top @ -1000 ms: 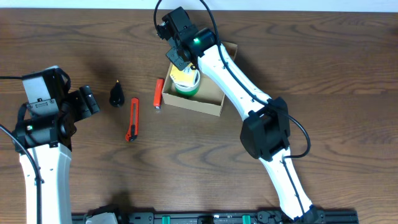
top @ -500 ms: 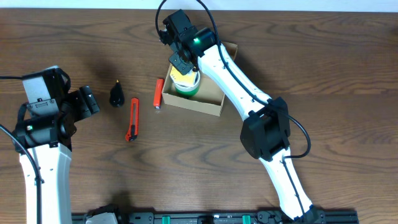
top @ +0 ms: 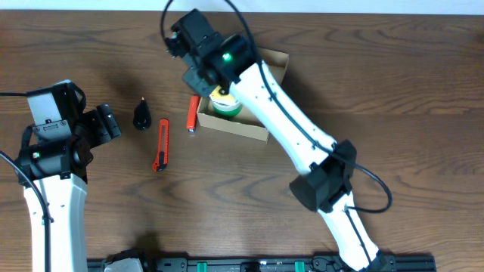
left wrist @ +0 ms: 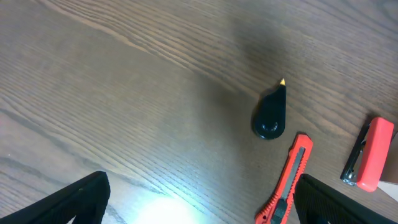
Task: Pack container
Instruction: 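Press the notepad down into the box and open the right gripper, then withdraw the right gripper from the box to the upper right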
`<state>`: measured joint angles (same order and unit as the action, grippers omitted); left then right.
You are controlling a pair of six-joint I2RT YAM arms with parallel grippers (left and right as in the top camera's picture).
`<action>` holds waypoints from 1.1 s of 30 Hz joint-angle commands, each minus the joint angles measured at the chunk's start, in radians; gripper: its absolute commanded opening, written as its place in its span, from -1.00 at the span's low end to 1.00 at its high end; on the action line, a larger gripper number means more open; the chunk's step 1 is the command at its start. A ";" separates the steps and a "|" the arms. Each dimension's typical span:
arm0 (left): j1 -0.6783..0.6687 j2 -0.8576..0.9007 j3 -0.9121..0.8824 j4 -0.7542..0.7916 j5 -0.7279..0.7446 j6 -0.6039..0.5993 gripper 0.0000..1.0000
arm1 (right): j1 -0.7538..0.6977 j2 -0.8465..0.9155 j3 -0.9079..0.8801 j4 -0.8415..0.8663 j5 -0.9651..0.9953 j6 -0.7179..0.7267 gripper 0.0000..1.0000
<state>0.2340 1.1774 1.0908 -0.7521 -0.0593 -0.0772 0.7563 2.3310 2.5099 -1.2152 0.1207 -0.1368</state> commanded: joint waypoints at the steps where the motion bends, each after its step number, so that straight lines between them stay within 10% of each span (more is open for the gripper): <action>1: 0.003 0.000 0.021 0.000 -0.003 0.011 0.91 | 0.041 -0.019 0.013 -0.037 -0.018 0.063 -0.83; 12: 0.003 0.000 0.021 0.000 -0.003 0.011 0.90 | 0.024 -0.030 0.013 -0.172 0.014 0.133 0.29; 24: 0.003 0.000 0.021 0.004 0.032 -0.022 0.90 | -0.366 -0.150 0.013 -0.143 0.042 0.185 0.76; 33: 0.001 0.000 0.021 -0.021 0.368 -0.061 0.90 | -0.724 -0.147 0.013 -0.149 -0.108 0.240 0.98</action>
<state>0.2340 1.1774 1.0908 -0.7612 0.1368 -0.1204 0.0937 2.1963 2.5122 -1.3598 0.0715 0.0547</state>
